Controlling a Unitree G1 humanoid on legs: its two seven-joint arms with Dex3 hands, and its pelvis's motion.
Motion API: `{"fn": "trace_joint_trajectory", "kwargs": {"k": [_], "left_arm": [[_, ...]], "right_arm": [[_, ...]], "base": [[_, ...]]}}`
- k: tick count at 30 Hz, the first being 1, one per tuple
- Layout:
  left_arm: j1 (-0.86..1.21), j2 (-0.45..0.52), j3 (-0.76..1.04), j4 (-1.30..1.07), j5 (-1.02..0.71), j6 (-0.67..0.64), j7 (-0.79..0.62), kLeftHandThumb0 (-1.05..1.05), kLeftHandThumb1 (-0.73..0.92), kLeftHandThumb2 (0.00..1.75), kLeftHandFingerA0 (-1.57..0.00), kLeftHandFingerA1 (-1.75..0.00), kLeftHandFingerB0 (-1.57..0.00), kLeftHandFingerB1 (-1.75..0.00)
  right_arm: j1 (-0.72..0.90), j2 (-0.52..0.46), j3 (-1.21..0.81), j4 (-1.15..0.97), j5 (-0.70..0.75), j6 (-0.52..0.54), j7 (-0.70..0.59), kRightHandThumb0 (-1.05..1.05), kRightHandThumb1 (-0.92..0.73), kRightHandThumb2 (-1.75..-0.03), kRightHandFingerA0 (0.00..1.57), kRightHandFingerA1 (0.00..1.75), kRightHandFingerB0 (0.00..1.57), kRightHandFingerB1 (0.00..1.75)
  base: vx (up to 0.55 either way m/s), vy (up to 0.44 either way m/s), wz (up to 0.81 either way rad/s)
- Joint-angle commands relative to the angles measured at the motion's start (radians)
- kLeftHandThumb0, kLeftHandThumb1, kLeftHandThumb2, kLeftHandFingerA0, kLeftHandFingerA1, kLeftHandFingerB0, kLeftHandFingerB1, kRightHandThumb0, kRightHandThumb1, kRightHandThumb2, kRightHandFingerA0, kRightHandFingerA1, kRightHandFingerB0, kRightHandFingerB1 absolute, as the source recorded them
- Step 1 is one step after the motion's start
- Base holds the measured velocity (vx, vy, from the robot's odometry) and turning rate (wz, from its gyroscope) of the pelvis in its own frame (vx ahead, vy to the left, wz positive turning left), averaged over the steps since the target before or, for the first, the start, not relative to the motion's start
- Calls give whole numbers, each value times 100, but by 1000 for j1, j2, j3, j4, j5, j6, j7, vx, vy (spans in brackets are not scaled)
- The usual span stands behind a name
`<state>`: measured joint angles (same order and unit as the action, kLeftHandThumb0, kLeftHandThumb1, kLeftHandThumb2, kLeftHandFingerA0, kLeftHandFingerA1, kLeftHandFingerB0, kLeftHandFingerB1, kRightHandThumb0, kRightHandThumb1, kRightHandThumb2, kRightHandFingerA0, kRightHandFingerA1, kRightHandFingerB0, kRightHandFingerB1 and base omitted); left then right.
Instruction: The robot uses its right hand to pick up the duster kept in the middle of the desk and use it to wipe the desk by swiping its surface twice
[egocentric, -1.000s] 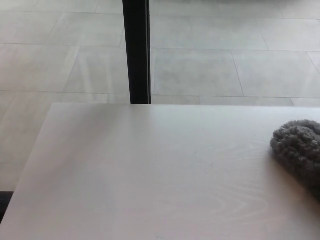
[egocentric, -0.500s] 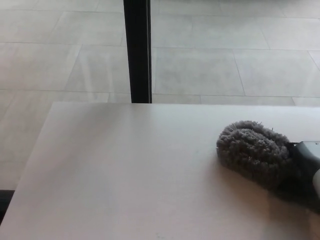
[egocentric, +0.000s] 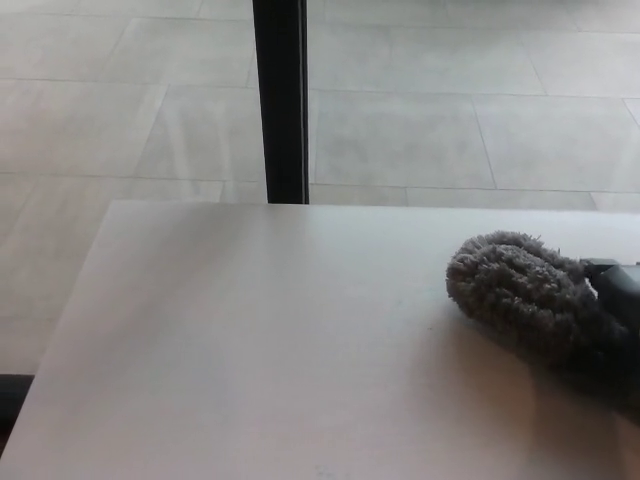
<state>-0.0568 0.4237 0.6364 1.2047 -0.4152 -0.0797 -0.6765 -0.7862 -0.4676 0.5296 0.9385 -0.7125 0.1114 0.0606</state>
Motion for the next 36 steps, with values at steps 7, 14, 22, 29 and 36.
{"fn": "trace_joint_trajectory", "kwargs": {"k": [7, 14, 22, 29, 36], "left_arm": [[23, 15, -1, -3, -10, -15, 0, -86, 92, 80, -28, -52, -23, -40], [34, 20, 12, 5, -21, 1, -2, -84, 92, 77, -31, -53, -26, -40], [42, 14, 13, 17, -21, -5, -5, -83, 92, 80, -31, -54, -27, -41], [45, 11, 12, 21, -18, -5, 3, -84, 92, 80, -30, -55, -28, -41], [48, 8, 25, 36, -29, 20, 36, -83, 92, 75, -28, -57, -27, -43]], "right_arm": [[222, -273, -349, -596, 221, 51, 269, -105, -80, -68, 0, 0, 0, 0], [419, -357, -717, -856, 381, 36, 314, -105, -90, -68, 0, 0, 0, 0], [730, -291, -1263, -890, 537, -53, 293, -105, -67, -112, 0, 33, 0, 6], [904, -183, -1608, -673, 693, -59, 178, -104, -69, -105, 0, 27, 9, 3], [928, -87, -1691, -179, 829, -265, -111, -96, -60, -103, 0, 26, 0, 12]], "base": [[0, 0, 0], [0, 0, 0], [0, 0, 0], [0, 0, 0], [0, 0, 0]]}}
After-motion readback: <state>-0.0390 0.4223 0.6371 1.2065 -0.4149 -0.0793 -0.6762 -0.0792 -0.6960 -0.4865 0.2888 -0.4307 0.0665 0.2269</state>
